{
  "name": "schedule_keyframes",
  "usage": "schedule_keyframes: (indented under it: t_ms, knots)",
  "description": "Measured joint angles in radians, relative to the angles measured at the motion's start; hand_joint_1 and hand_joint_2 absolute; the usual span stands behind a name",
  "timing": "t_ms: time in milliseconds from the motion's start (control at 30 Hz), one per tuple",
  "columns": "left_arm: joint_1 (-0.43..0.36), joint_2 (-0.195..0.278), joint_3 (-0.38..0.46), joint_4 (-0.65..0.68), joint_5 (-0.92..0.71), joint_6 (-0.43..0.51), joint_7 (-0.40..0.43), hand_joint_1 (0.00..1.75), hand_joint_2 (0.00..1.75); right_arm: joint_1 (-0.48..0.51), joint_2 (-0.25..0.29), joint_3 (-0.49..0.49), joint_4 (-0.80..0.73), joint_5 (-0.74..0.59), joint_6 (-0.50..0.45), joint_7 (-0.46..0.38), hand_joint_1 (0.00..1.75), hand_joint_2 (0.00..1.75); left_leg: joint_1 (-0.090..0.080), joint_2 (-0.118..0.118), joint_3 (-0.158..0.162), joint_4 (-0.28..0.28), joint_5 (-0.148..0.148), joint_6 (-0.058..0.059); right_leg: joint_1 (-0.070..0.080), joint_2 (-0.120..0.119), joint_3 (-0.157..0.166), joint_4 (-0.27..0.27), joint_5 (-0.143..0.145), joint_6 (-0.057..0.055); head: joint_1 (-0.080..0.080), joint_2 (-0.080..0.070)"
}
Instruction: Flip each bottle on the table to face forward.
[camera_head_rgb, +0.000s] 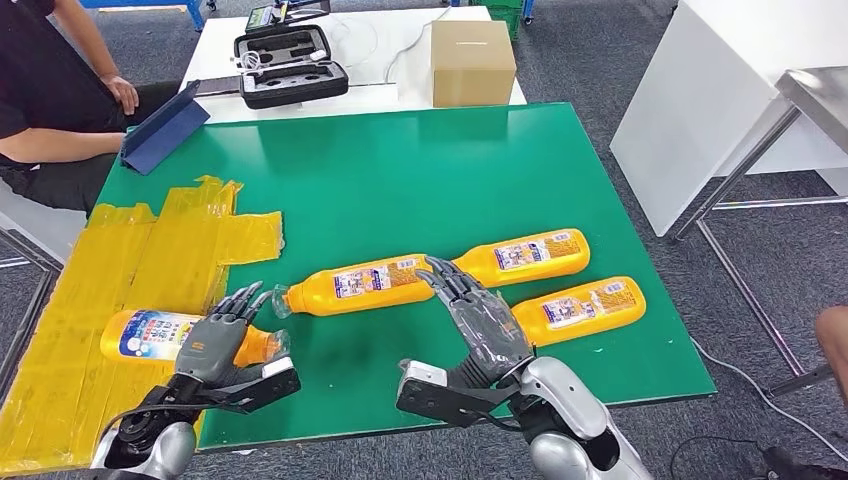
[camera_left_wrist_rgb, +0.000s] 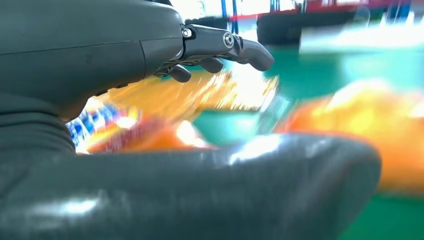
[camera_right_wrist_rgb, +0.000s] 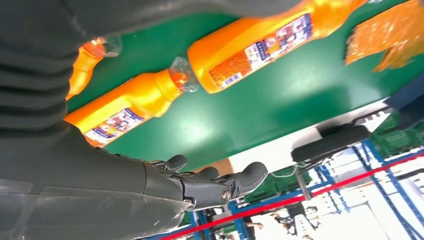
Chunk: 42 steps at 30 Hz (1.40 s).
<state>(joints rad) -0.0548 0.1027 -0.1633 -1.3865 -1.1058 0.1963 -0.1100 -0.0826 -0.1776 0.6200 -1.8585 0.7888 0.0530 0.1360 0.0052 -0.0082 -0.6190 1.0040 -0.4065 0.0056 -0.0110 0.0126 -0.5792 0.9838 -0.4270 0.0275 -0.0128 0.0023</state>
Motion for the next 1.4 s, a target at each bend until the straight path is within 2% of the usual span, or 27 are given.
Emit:
schedule_keyframes:
  t_ms: [133,267,500,833,1400]
  knots:
    - [0.056,-0.067,0.02,-0.174,0.189,0.043,-0.038,0.0,0.0,0.021,0.02,-0.016,0.014,0.039,0.005,0.008,0.0,1.75,0.0,0.0,-0.003,0.0,0.0,0.0,0.0,0.0,-0.003,0.0,0.0,0.0,0.0,0.0]
    - [0.081,-0.132,0.053,-0.307,0.43,0.049,-0.094,0.0,0.0,0.015,0.032,-0.023,0.067,0.075,0.03,0.042,0.0,1.75,-0.001,0.0,-0.005,0.0,-0.001,0.0,0.0,0.0,-0.005,0.0,0.0,0.0,0.0,0.0]
    - [0.07,-0.194,0.071,-0.391,0.552,0.073,-0.11,0.0,0.0,-0.081,0.071,-0.017,0.266,0.187,0.059,0.092,0.0,1.75,0.0,0.0,-0.005,0.0,0.001,-0.001,0.001,0.0,-0.005,0.0,0.0,0.0,0.0,0.0]
    - [0.047,-0.211,0.052,-0.418,0.698,0.03,-0.109,0.0,0.0,-0.219,0.145,0.027,0.497,0.228,0.061,0.124,0.0,1.75,0.0,0.0,-0.005,0.0,0.001,-0.001,0.0,0.0,-0.006,0.001,0.001,0.0,0.0,0.0]
    - [0.045,-0.218,0.034,-0.432,0.714,0.004,-0.115,0.0,0.0,-0.318,0.212,0.032,0.536,0.253,0.065,0.151,0.0,1.75,0.0,0.0,-0.006,0.0,0.001,-0.001,0.0,0.0,-0.006,0.001,0.001,0.0,0.0,0.0]
